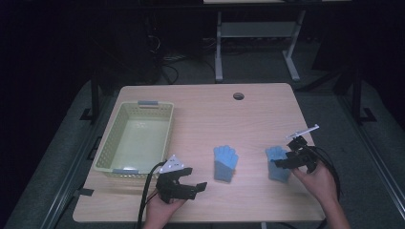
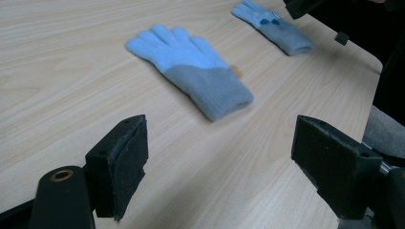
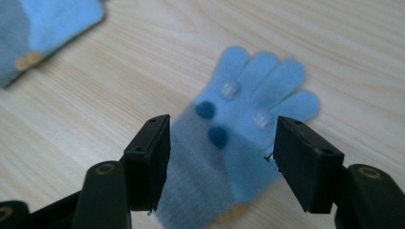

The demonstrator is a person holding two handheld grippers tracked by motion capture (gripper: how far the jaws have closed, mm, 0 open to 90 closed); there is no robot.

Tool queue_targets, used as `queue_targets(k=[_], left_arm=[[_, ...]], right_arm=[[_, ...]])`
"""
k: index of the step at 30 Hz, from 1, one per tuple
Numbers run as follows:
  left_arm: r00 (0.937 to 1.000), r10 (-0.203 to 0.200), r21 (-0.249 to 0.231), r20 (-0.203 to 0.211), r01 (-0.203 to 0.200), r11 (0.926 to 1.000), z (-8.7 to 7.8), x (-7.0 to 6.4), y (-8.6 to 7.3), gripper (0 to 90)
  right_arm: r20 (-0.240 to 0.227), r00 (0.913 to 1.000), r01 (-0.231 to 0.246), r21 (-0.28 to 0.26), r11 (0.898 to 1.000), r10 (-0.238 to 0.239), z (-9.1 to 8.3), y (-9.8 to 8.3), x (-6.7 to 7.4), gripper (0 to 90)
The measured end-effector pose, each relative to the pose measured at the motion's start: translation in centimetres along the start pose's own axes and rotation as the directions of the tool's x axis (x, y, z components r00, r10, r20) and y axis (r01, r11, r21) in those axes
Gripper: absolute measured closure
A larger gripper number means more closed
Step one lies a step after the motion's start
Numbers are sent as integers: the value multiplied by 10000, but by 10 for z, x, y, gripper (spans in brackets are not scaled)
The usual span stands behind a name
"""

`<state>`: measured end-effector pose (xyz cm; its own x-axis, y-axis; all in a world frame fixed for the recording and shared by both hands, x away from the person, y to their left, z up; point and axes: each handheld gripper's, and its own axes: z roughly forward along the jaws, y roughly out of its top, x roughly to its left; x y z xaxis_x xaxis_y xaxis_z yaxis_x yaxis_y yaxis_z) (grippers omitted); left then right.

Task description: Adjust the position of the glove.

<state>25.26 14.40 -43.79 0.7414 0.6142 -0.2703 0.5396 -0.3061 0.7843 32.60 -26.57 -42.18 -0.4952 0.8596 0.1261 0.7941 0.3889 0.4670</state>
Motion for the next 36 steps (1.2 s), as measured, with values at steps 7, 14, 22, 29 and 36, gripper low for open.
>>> queue_targets(k=[7,14,22,29,36], left_arm=[[10000,-28,-17,10,28,10000,1,1,0,200],[10000,72,-71,-39,-73,9999,-1,0,1,204],[10000,-6,-46,53,7,10000,1,-2,0,207],[9999,-107,-43,84,107,9999,1,-1,0,209],[9997,-243,-111,3,243,9996,-2,1,-1,211]], right_arm=[[247,9996,-173,823,9965,153,13,3,-2,461],[552,9984,53,1498,9887,-137,24,5,0,558],[756,9965,232,1589,9870,-356,26,5,4,604],[800,9959,257,1871,9820,-413,27,10,4,704],[729,9958,409,1967,9796,-563,28,12,7,798]])
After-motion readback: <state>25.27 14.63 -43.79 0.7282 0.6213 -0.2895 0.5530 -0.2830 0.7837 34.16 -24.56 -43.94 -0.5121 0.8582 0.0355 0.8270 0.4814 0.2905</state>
